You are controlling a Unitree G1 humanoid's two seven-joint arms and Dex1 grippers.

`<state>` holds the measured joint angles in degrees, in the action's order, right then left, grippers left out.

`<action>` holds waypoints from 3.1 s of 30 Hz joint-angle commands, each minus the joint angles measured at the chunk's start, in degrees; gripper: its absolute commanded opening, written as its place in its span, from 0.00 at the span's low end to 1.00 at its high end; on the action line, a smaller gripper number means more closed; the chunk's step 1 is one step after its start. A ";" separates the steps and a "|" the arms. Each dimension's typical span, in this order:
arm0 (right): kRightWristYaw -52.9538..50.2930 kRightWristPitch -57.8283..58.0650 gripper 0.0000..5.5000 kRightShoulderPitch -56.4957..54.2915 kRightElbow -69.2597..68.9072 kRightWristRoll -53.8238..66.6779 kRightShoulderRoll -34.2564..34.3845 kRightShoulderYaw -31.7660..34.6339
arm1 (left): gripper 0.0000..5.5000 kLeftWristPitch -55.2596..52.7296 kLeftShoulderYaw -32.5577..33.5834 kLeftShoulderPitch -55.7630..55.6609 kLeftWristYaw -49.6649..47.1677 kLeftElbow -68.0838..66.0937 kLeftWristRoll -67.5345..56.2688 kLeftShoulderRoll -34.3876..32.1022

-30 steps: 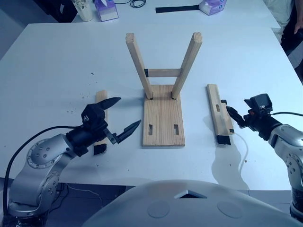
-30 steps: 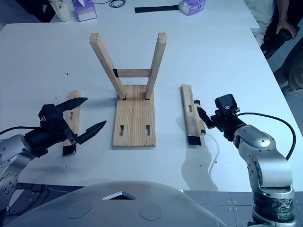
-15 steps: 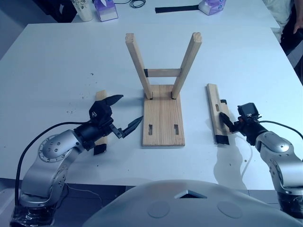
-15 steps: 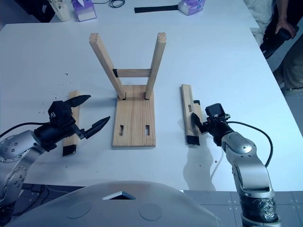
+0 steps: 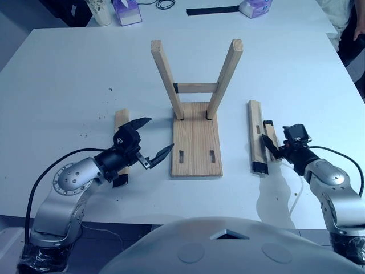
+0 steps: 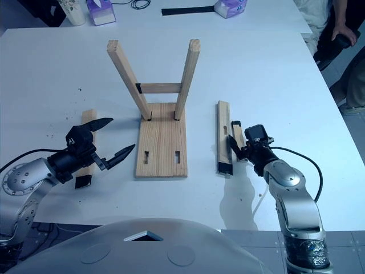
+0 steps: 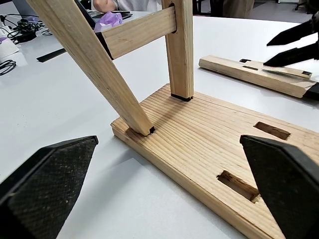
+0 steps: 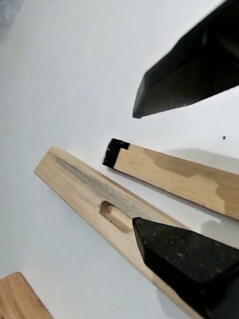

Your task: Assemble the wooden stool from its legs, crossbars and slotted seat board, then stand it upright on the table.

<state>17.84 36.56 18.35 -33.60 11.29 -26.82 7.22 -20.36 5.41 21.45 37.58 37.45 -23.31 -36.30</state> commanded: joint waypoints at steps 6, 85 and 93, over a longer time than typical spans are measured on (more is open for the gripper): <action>-2.68 -0.52 0.67 3.90 -0.02 -1.11 3.22 0.92 | 0.96 -0.50 0.32 0.04 -0.34 0.93 0.37 0.06; 31.82 22.78 0.24 -45.60 9.04 65.30 -13.80 0.91 | 0.80 -24.45 0.79 -38.29 -10.48 -0.88 -58.30 1.86; 32.97 21.47 0.24 -44.30 7.96 62.27 -13.53 -1.29 | 0.67 -24.73 0.08 -38.63 -10.02 -0.33 -60.10 1.78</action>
<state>50.48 58.63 -26.04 -24.81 74.49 -40.38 6.58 -44.36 6.10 -16.54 27.50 36.56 -82.46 -33.81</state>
